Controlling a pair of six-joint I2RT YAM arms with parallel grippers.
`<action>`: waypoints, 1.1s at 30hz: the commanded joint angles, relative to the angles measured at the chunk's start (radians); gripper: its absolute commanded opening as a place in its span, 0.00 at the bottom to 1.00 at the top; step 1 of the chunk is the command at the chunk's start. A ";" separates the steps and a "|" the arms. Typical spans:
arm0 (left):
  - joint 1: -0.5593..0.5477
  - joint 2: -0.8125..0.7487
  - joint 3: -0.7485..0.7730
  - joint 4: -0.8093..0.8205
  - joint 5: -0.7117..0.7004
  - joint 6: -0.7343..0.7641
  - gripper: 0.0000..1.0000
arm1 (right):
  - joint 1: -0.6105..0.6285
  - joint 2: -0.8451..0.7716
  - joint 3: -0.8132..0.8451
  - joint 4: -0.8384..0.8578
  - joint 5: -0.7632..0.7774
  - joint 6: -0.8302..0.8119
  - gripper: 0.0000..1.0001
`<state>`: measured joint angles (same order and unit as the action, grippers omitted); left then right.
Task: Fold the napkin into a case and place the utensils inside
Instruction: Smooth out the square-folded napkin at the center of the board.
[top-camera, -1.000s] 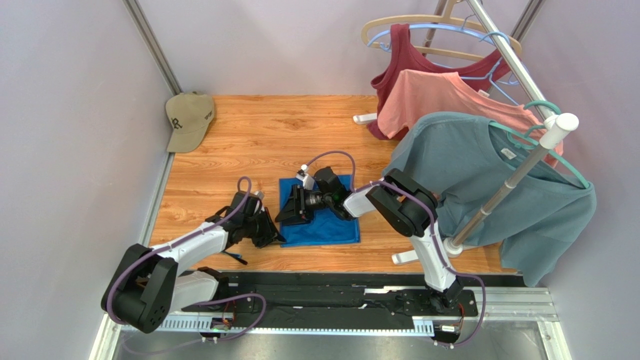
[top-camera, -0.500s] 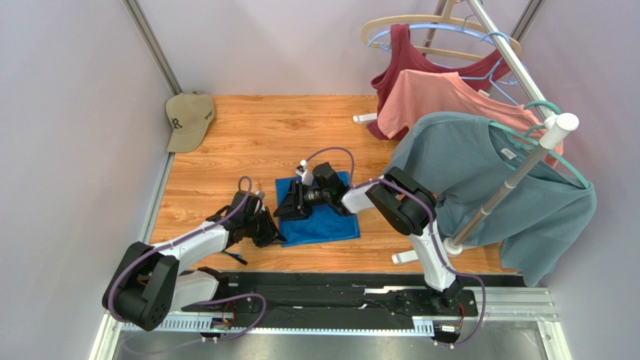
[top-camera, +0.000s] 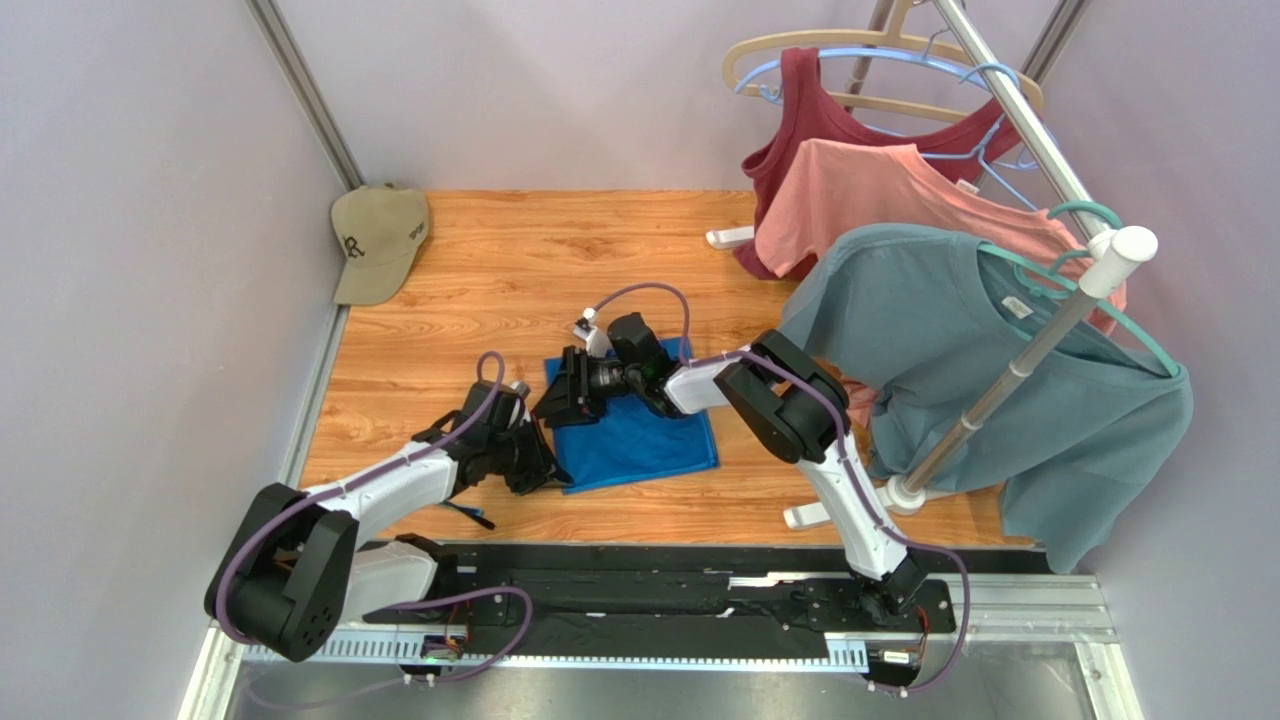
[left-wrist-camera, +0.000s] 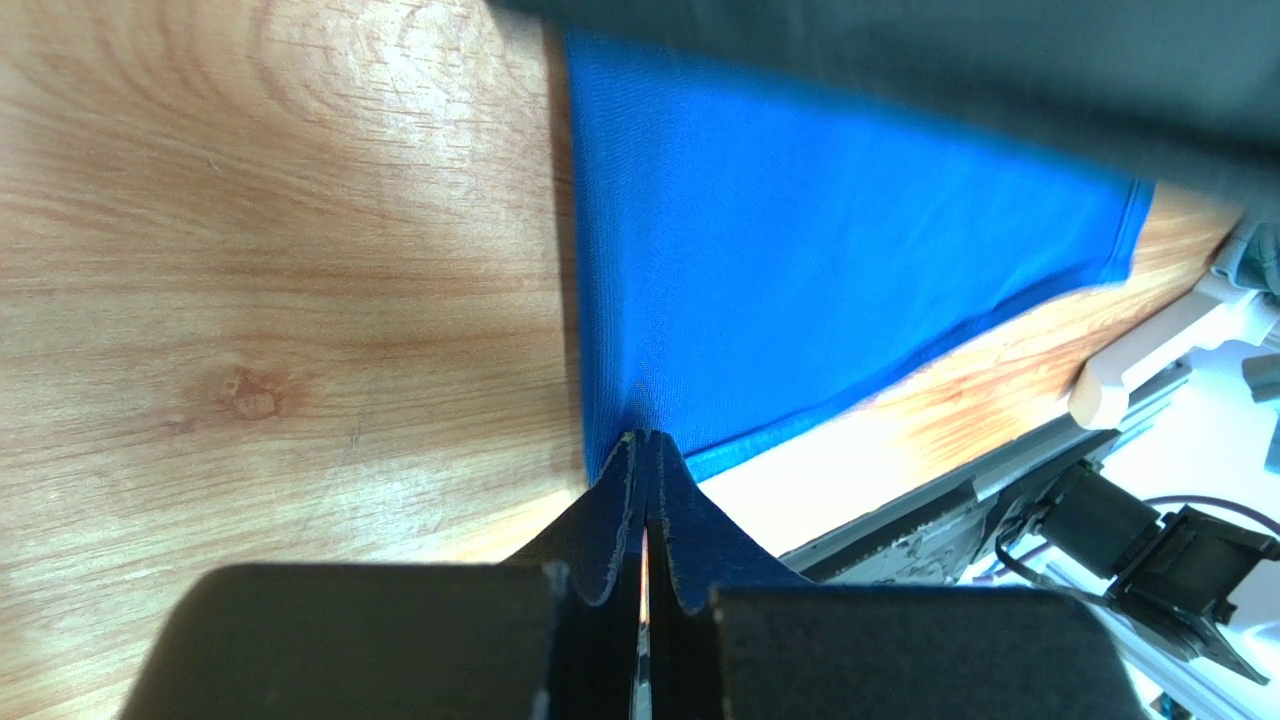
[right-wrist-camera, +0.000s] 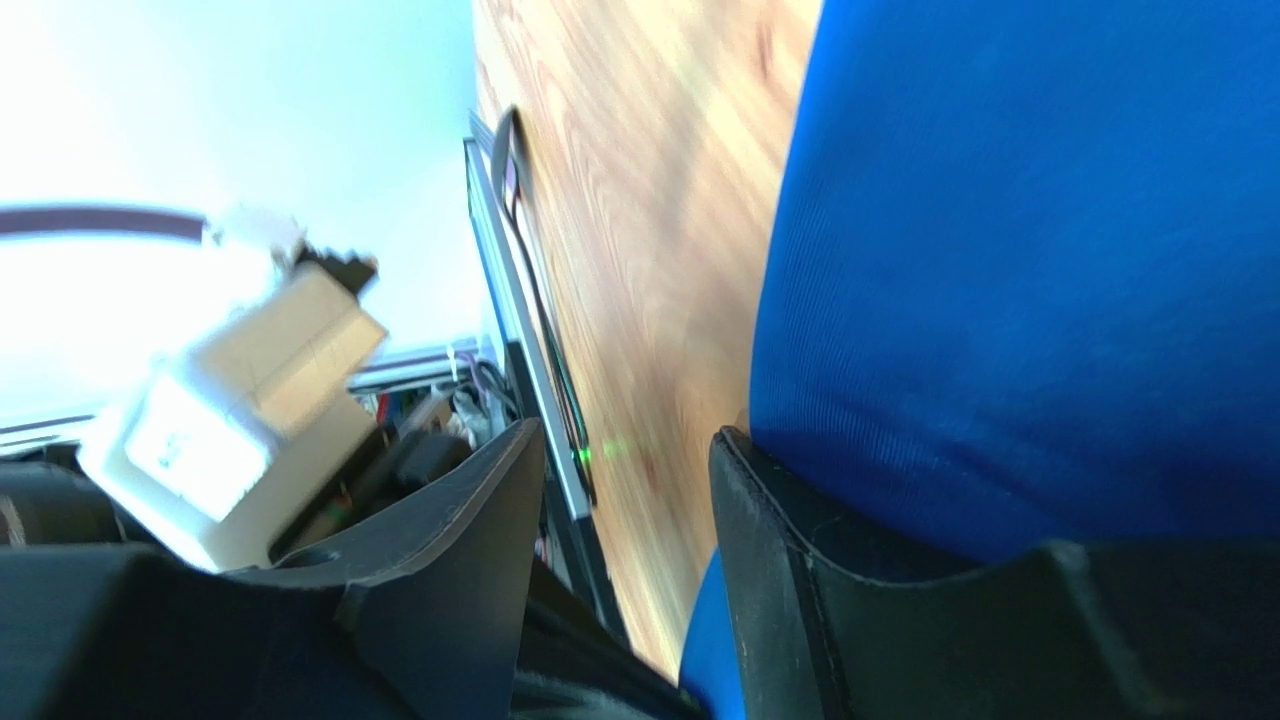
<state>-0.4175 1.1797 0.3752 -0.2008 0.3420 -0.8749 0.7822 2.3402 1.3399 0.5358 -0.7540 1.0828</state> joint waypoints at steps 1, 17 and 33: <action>-0.003 0.023 -0.002 -0.078 -0.049 0.034 0.00 | -0.027 0.073 0.128 -0.123 0.036 -0.086 0.51; -0.003 0.028 0.010 -0.091 -0.046 0.033 0.00 | -0.127 0.379 0.754 -0.473 0.050 -0.150 0.52; 0.203 0.087 0.429 -0.025 0.109 0.059 0.09 | -0.253 -0.215 0.350 -0.565 0.137 -0.204 0.64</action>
<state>-0.2787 1.0924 0.7803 -0.3313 0.3614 -0.8185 0.5320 2.2951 1.9022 -0.1627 -0.6395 0.8494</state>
